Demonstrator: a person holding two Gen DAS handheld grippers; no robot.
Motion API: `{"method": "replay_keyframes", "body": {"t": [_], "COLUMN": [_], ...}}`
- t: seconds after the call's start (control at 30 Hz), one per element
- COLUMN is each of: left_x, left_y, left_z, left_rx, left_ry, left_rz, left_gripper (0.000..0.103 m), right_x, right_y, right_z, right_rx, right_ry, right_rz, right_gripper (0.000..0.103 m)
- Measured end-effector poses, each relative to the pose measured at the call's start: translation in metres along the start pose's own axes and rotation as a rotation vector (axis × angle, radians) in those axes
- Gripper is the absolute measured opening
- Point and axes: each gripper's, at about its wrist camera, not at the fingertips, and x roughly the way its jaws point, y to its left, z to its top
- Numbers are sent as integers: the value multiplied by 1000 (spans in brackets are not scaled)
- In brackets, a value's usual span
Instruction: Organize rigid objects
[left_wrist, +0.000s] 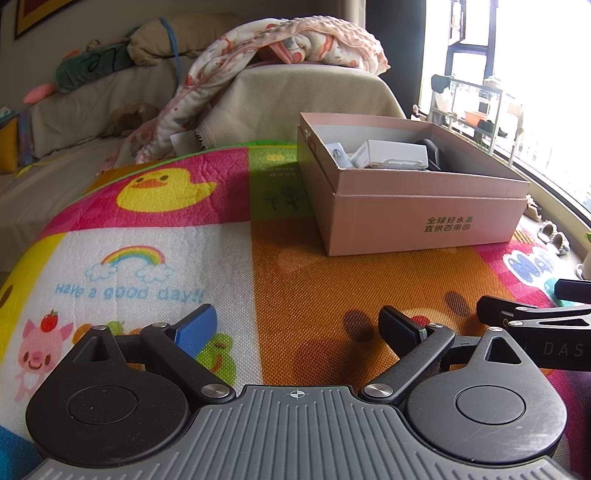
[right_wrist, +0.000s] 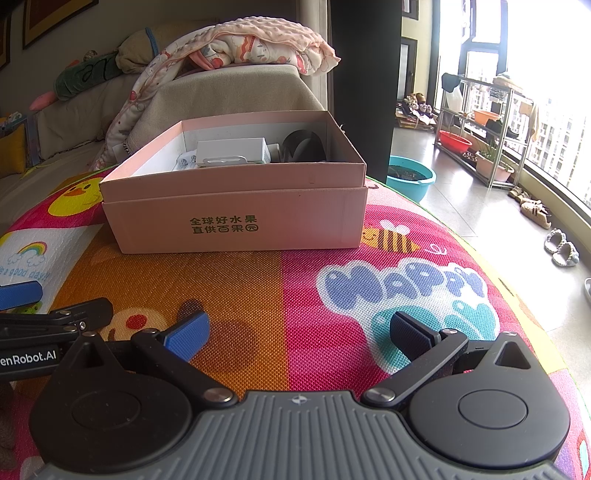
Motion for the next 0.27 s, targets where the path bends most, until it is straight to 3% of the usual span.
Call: {"method": "replay_keyframes", "body": {"t": [0.27], "left_x": [0], "left_y": [0], "left_z": [0], "left_rx": [2], "left_ry": [0], "left_rz": [2], "left_gripper": [98], "right_x": [1], "right_y": [1], "right_z": [0], "right_rx": [-2], "right_ry": [0], "right_rz": [-1], "right_gripper": [103]}}
